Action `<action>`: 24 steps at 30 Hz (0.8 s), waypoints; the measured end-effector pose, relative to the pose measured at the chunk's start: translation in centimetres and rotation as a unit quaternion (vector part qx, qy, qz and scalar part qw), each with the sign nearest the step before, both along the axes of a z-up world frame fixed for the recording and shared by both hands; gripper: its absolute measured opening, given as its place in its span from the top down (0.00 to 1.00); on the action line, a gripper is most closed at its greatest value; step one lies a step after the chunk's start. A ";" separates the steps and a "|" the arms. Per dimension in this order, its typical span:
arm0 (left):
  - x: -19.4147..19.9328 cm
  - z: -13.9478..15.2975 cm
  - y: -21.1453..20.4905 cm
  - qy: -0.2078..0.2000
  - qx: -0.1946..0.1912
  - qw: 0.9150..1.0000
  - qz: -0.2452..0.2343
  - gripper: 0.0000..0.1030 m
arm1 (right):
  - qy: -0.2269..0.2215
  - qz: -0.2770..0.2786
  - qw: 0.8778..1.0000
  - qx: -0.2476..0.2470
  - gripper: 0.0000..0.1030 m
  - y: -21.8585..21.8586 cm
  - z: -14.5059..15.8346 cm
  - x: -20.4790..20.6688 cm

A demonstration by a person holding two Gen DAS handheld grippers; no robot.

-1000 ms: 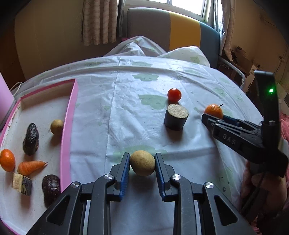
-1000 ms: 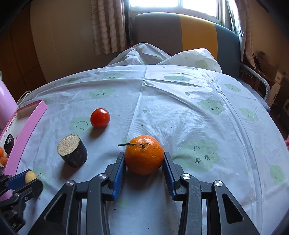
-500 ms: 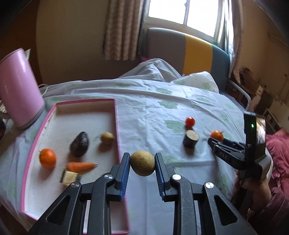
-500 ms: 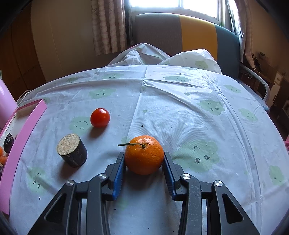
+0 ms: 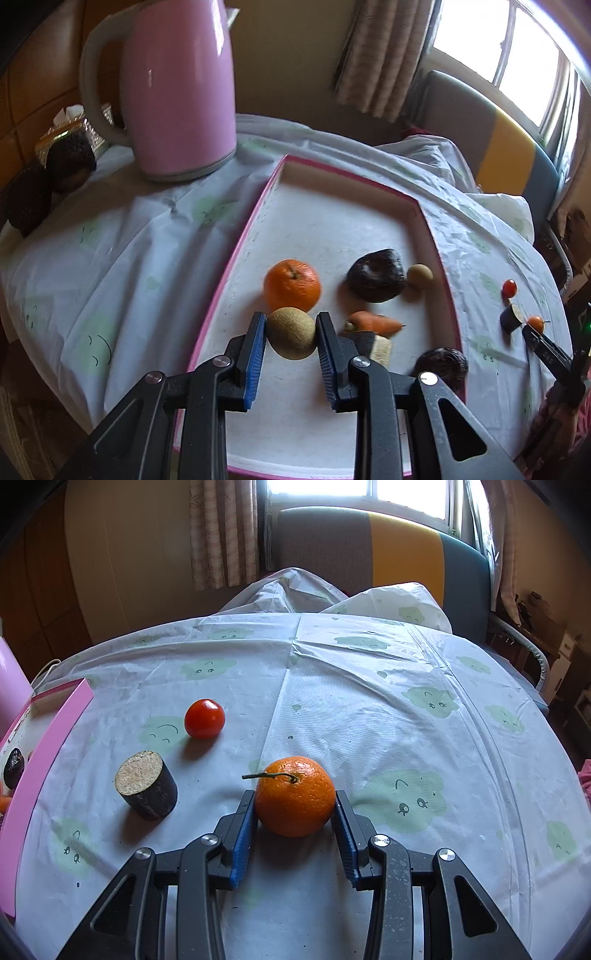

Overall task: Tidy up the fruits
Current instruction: 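Carry the tan ball into the tray with left gripper and release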

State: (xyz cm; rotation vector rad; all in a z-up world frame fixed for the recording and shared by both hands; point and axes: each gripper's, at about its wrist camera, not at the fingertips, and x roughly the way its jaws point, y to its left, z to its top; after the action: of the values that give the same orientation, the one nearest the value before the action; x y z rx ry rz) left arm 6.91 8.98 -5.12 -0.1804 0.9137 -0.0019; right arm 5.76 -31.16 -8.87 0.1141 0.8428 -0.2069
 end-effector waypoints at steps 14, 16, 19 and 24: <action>-0.2 0.2 -0.3 -0.001 0.004 1.000 0.010 0.68 | 0.001 0.000 1.000 -0.004 0.60 0.0 0.0 0.0; -0.6 0.8 -0.8 -0.010 0.012 1.000 0.005 0.68 | 0.001 0.000 1.000 -0.004 0.60 0.1 0.0 0.0; -1.1 1.3 -1.6 -0.019 0.020 1.000 -0.007 0.68 | 0.000 0.000 1.000 -0.005 0.60 0.1 0.0 -0.1; -2.0 1.7 -2.8 -0.023 0.030 0.999 -0.031 0.68 | -0.005 -0.003 1.000 -0.003 0.62 0.0 0.2 -0.3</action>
State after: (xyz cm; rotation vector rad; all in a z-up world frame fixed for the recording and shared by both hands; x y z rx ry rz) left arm 4.90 6.19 -3.38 -0.0960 0.8719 -0.0352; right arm 5.48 -31.18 -8.68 0.1123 0.8322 -0.2139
